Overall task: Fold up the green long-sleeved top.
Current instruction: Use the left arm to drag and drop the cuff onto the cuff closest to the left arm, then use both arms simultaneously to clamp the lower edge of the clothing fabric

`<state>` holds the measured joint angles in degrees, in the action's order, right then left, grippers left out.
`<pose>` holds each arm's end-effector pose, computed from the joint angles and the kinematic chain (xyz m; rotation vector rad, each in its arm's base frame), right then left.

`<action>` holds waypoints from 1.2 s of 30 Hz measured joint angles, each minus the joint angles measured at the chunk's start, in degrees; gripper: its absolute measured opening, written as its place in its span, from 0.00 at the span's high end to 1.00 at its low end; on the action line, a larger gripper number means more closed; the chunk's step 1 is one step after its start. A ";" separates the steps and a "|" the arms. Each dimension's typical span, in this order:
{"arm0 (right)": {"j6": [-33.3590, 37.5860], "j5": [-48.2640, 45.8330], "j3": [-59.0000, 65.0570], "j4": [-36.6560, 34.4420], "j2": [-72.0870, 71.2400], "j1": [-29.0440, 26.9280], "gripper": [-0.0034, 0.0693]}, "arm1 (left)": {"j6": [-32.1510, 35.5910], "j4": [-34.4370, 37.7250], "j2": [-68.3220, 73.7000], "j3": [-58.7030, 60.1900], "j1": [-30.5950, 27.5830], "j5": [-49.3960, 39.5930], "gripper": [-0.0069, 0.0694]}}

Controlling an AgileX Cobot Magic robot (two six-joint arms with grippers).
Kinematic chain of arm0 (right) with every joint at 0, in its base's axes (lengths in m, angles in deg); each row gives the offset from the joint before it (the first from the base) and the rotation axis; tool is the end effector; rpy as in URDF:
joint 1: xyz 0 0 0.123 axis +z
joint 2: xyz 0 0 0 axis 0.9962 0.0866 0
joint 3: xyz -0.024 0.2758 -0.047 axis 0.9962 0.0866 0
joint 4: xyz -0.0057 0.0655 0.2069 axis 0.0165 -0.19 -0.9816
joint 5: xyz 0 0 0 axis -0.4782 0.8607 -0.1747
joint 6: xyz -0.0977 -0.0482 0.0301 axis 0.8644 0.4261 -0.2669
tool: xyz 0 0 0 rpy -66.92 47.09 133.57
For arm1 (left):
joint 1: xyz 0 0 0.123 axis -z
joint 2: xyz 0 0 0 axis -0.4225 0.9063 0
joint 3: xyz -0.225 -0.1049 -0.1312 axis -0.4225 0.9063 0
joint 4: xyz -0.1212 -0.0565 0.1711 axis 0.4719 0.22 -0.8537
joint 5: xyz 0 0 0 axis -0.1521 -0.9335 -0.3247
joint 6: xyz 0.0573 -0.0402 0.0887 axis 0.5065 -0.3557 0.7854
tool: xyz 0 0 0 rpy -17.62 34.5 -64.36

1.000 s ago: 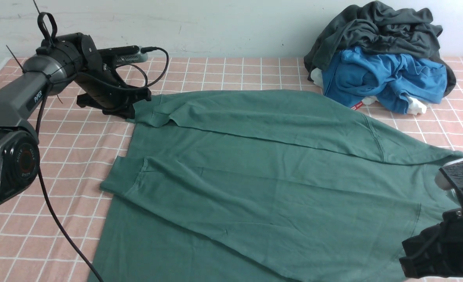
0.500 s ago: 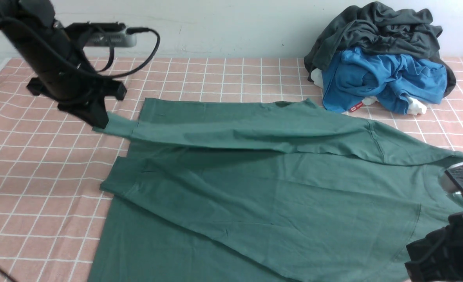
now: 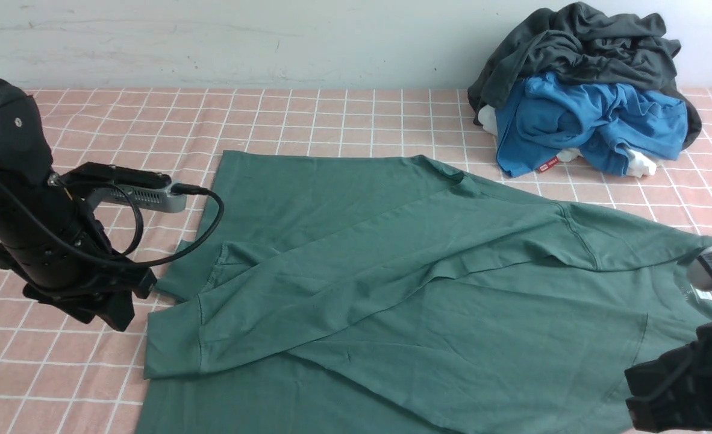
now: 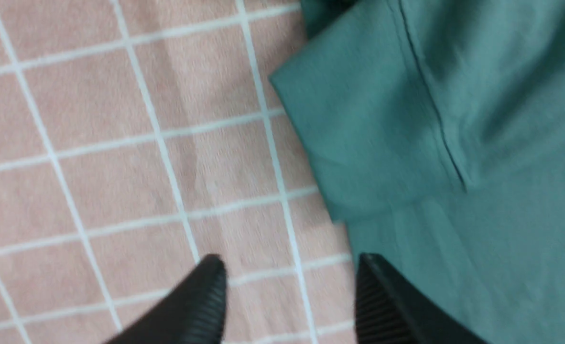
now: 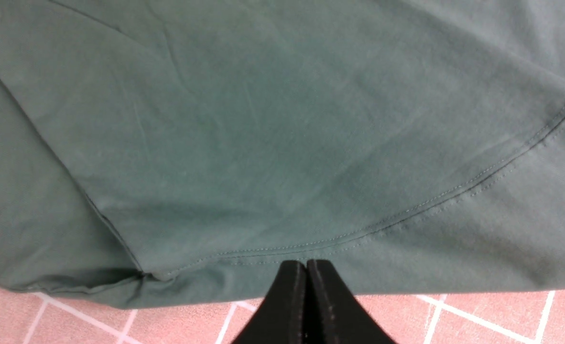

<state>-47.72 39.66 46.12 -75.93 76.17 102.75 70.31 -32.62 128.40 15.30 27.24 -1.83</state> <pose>0.1434 0.0583 0.2283 -0.3461 2.6114 0.2711 0.2727 -0.0210 0.2285 0.3825 2.9918 -0.1220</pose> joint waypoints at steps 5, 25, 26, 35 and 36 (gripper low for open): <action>2.34 -0.34 0.00 -2.62 0.00 0.00 0.97 | 10.14 1.88 -5.90 8.92 6.25 -0.31 0.30; 13.04 -2.54 0.00 -10.28 -1.77 0.00 0.97 | 22.16 -13.90 -13.07 37.29 25.80 23.76 0.87; 14.17 -2.54 0.00 -10.32 -2.30 0.00 0.97 | 21.35 -14.14 -13.25 37.29 25.80 23.76 0.88; 41.19 0.63 0.00 -11.93 -9.67 0.00 0.95 | -7.62 -19.78 -19.81 34.34 25.80 21.92 0.90; 41.76 0.63 0.00 -11.73 -9.56 0.00 0.94 | -7.62 -19.94 -19.81 34.34 25.80 21.92 0.90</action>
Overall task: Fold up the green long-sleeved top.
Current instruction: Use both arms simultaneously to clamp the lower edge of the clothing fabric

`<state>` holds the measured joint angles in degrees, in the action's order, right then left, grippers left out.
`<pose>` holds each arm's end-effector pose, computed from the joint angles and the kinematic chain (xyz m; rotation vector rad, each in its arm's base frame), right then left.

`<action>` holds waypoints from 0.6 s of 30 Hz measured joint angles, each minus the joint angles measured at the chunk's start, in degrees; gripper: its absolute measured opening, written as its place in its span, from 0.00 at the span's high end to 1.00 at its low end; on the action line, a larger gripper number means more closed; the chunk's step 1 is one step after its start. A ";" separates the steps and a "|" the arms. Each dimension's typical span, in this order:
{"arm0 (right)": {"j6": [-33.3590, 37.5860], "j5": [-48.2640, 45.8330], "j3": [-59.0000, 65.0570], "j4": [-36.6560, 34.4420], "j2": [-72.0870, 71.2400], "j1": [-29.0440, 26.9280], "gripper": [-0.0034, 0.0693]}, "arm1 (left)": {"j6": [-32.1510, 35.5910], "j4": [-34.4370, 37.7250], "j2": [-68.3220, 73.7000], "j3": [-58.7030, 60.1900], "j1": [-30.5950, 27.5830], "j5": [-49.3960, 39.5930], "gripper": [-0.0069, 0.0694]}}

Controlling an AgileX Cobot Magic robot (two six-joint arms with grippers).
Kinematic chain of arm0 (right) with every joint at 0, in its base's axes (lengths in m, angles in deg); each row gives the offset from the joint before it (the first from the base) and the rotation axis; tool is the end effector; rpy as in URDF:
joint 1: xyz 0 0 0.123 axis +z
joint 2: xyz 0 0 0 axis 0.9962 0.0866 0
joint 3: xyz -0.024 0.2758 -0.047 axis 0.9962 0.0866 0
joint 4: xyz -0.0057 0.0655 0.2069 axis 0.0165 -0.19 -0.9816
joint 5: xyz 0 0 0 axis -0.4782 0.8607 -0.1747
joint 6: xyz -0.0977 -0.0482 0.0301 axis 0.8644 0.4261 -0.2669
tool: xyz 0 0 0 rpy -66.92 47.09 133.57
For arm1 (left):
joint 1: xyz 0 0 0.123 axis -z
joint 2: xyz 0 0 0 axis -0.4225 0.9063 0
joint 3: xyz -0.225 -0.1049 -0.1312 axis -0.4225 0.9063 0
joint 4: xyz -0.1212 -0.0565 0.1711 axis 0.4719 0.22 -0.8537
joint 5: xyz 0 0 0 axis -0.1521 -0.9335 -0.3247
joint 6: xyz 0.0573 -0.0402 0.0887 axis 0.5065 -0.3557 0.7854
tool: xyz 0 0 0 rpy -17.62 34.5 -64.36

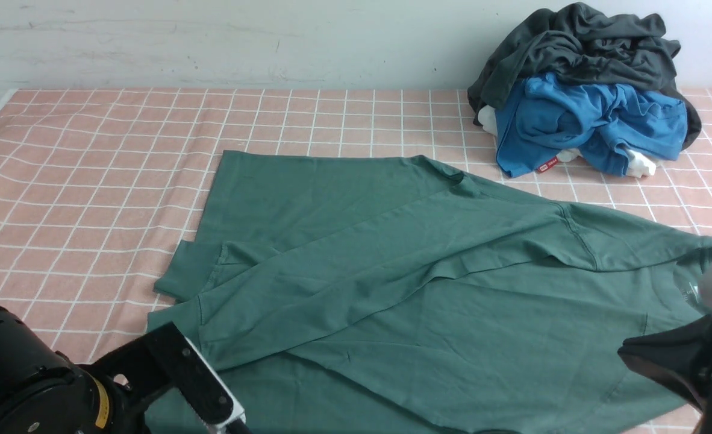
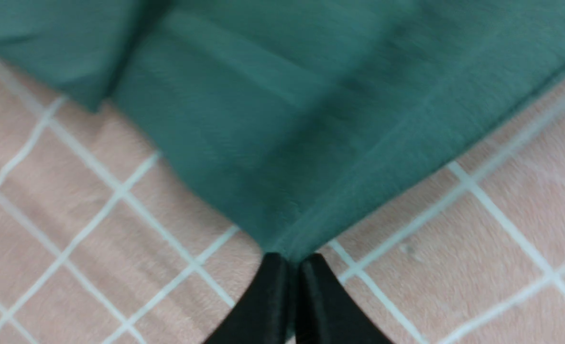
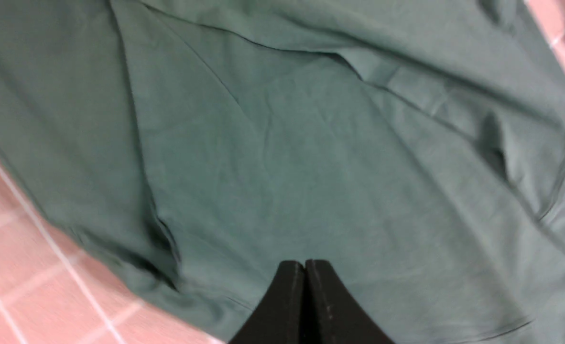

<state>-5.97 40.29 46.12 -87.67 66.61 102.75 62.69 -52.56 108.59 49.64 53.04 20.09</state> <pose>0.1222 0.0659 0.2570 -1.0244 2.1618 0.1915 0.1588 -0.0650 0.1828 1.0995 2.6476 0.1878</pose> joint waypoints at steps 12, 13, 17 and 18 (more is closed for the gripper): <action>10.10 1.73 0.00 35.32 24.13 0.00 0.46 | -9.42 -1.10 -4.98 -2.85 0.04 -4.75 0.90; 8.99 2.76 0.00 38.31 26.51 0.00 0.46 | -9.47 -1.06 -5.40 -2.85 0.04 -4.75 0.90; 3.66 4.32 0.00 46.19 33.98 0.00 0.51 | -9.47 -1.06 -7.32 -2.85 0.04 -5.22 0.90; 2.62 4.47 0.00 47.92 35.51 0.00 0.53 | -9.47 -1.03 -7.73 -2.85 0.04 -5.36 0.90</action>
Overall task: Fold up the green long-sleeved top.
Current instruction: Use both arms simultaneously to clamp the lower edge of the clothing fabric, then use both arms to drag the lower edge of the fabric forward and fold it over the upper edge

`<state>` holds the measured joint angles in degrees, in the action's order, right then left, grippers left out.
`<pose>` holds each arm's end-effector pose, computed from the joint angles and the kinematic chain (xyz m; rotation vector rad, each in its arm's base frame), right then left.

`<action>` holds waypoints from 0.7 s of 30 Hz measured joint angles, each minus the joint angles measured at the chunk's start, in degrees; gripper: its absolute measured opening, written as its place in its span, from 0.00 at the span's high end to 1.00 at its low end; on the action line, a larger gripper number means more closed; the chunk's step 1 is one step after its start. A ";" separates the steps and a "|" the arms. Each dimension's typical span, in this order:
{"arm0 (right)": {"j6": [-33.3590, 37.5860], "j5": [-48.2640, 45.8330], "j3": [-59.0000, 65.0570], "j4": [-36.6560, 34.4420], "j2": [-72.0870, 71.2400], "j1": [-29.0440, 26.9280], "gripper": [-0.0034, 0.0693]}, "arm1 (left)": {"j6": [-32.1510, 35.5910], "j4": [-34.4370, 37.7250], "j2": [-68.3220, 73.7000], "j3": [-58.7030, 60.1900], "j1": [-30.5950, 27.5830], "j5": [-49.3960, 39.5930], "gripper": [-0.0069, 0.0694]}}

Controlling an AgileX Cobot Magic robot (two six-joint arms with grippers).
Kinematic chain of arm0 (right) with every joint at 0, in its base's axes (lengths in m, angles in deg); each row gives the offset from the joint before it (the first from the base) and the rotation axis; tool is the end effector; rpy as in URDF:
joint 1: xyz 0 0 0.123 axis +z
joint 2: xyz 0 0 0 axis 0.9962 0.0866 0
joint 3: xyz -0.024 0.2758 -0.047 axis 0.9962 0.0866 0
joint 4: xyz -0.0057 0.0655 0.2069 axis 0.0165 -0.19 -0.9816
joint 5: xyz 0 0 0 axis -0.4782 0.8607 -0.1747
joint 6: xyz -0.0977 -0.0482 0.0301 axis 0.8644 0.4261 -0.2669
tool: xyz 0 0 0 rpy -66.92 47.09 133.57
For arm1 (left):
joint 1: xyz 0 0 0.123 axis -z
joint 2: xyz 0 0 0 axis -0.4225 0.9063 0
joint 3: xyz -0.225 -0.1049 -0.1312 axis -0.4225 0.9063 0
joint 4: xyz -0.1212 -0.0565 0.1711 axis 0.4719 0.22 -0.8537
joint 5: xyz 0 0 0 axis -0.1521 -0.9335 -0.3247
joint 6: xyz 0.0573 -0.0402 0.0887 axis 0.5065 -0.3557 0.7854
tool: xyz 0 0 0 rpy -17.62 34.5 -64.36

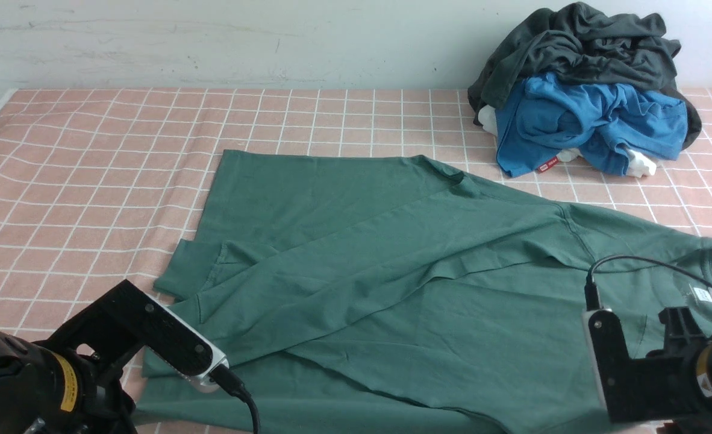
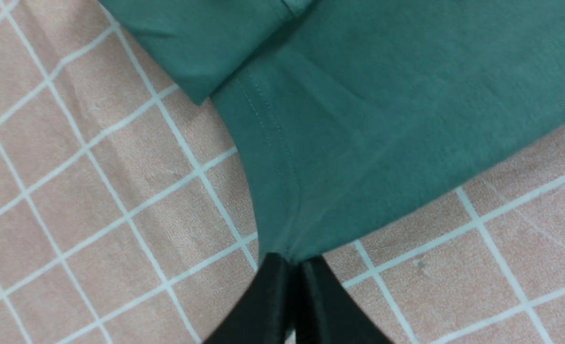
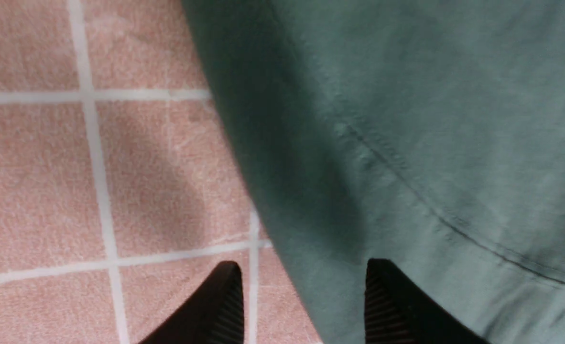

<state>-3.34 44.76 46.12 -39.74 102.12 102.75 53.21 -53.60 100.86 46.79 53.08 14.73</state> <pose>0.1982 0.0336 0.1550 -2.0762 2.2112 -0.4826 0.1513 -0.0574 0.2142 0.8267 2.6346 0.1671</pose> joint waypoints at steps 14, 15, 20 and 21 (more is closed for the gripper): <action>-22.53 1.44 -0.70 6.59 -0.32 0.05 0.95 | -0.54 2.32 -0.54 -0.67 0.00 -1.19 0.90; -25.71 -0.15 -1.14 6.54 -2.31 0.05 0.95 | -0.87 2.33 -0.54 -1.69 0.00 -1.92 0.90; -37.23 -6.20 -6.23 8.23 -7.88 0.11 0.95 | -4.83 2.58 0.17 -9.04 -3.13 -1.39 0.90; -38.57 -6.31 -7.30 9.51 -7.94 0.11 0.95 | -5.68 2.58 1.01 -11.44 -4.78 -0.71 0.90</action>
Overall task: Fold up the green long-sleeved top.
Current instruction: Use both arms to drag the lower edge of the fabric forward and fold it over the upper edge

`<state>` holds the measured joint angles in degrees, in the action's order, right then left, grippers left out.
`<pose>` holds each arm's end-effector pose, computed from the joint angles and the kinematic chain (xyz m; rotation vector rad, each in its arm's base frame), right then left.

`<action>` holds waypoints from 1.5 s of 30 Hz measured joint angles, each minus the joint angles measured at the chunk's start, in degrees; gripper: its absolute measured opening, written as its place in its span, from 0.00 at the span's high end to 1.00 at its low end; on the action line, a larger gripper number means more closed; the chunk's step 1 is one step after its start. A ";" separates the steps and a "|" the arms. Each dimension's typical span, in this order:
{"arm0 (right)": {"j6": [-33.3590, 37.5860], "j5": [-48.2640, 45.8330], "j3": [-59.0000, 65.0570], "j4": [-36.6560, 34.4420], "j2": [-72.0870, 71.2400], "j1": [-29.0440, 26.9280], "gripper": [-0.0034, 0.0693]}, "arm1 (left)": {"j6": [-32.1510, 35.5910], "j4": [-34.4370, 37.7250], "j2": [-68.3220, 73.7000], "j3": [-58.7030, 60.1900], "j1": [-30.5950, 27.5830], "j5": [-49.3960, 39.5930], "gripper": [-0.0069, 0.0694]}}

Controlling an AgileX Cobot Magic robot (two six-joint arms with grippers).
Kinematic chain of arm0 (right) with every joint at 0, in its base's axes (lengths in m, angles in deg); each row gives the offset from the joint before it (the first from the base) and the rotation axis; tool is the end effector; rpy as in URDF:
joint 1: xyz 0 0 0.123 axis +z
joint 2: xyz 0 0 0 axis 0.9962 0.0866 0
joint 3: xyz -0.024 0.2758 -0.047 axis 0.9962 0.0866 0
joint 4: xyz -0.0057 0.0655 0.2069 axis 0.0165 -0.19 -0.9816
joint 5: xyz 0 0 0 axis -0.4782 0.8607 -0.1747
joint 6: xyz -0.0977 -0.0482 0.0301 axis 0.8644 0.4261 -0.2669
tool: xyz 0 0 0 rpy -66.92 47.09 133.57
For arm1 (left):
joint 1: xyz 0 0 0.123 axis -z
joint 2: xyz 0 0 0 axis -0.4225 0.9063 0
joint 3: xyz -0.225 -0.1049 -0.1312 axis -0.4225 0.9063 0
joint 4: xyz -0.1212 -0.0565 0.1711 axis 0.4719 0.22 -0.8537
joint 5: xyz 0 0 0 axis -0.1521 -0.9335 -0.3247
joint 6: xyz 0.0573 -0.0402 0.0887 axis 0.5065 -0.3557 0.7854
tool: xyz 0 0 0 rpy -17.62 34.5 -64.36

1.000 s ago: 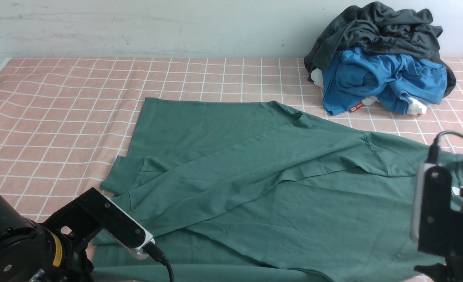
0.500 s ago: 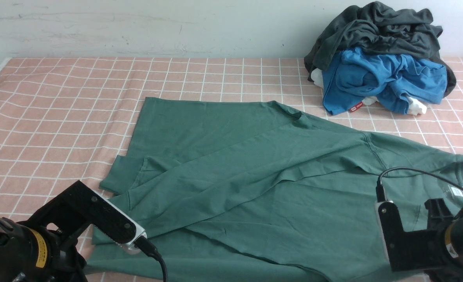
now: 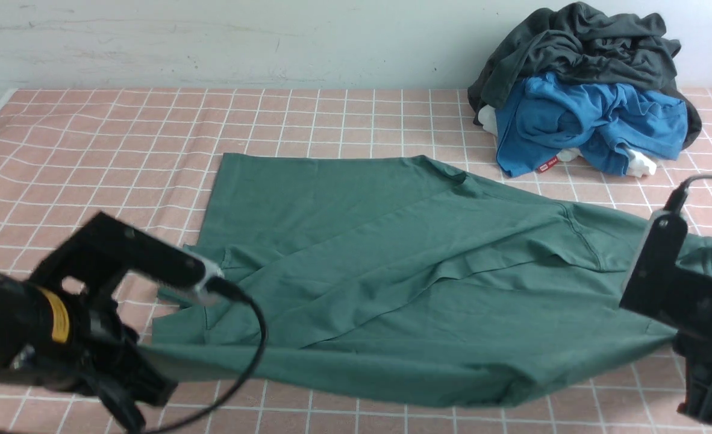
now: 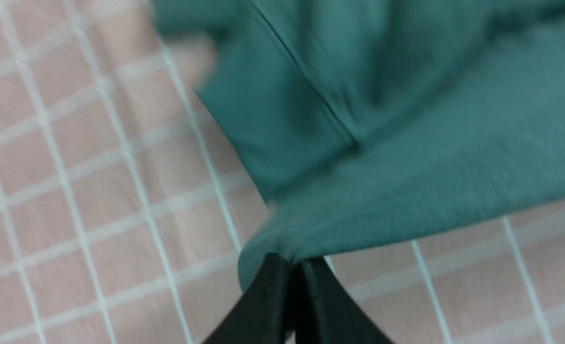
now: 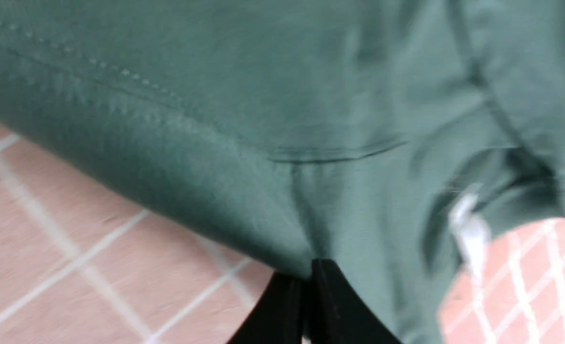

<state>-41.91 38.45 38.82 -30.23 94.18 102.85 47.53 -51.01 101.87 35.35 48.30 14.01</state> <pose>0.2142 0.0236 0.2137 -1.1844 2.4709 -0.6340 0.1831 -0.0600 0.2609 0.4957 2.5601 0.0638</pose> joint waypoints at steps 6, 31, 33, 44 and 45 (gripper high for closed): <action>-9.55 8.24 -9.26 10.78 4.57 -1.55 0.95 | -0.66 0.00 12.10 -16.77 -8.86 5.07 0.90; -36.02 9.35 -36.22 7.57 31.21 -5.55 0.63 | 0.37 -0.34 56.48 -74.47 -10.64 -5.74 0.49; -26.42 9.61 -36.35 0.23 30.15 -2.47 0.69 | 0.86 0.36 52.56 -72.67 -10.64 -5.74 0.55; 33.01 12.81 -41.61 -52.81 44.44 1.65 0.97 | 3.48 2.34 24.10 -40.96 -10.57 5.73 0.90; 36.11 14.78 -44.47 -57.61 46.73 1.16 0.97 | 3.48 2.34 21.42 -36.89 -10.57 7.45 0.91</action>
<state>-5.81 53.23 -5.64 -87.84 140.91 104.01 51.01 -48.67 123.29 -1.54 37.73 21.47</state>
